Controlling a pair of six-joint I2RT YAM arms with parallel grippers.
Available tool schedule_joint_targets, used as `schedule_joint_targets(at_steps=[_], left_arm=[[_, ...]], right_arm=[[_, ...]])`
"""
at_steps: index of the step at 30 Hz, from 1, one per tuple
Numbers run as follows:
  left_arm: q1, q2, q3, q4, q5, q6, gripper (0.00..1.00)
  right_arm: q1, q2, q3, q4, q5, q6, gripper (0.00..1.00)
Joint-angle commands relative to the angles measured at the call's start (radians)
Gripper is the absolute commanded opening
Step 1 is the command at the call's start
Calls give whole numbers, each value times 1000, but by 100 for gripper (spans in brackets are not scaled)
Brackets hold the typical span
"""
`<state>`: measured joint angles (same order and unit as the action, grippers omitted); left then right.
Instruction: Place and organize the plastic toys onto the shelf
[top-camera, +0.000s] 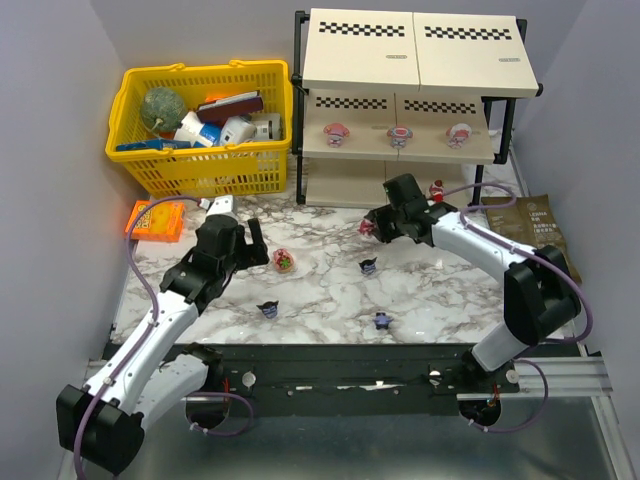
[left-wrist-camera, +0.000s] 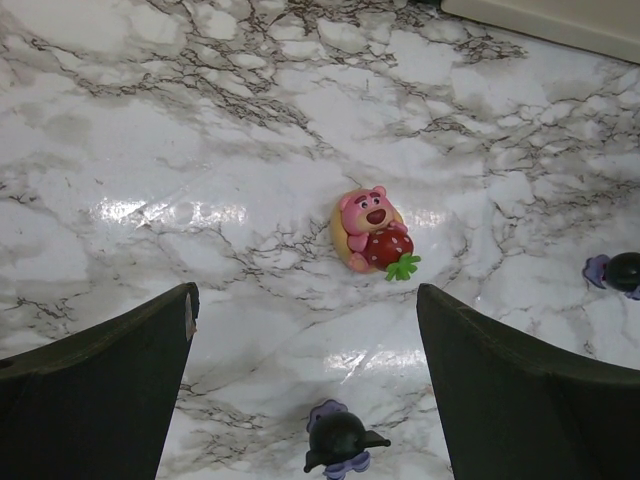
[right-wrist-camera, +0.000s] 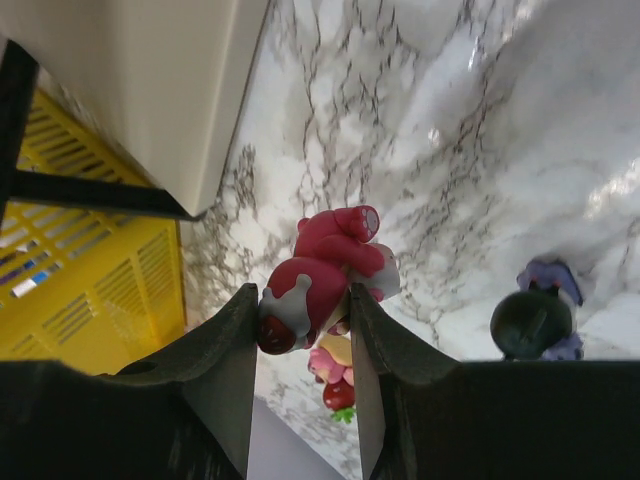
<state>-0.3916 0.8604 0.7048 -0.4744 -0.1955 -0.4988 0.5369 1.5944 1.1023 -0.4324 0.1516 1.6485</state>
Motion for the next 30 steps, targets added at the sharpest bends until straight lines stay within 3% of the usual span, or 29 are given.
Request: schedule_joint_targets(at_steps=[1, 6, 30], left_arm=[[7, 40, 32, 49, -1, -11, 99], [7, 43, 28, 85, 28, 9, 99], [7, 81, 36, 115, 45, 23, 99]], right_arm=[[-89, 16, -30, 84, -21, -49, 19], [-155, 65, -41, 182, -40, -29, 20], [-230, 300, 205, 178, -23, -3, 22]])
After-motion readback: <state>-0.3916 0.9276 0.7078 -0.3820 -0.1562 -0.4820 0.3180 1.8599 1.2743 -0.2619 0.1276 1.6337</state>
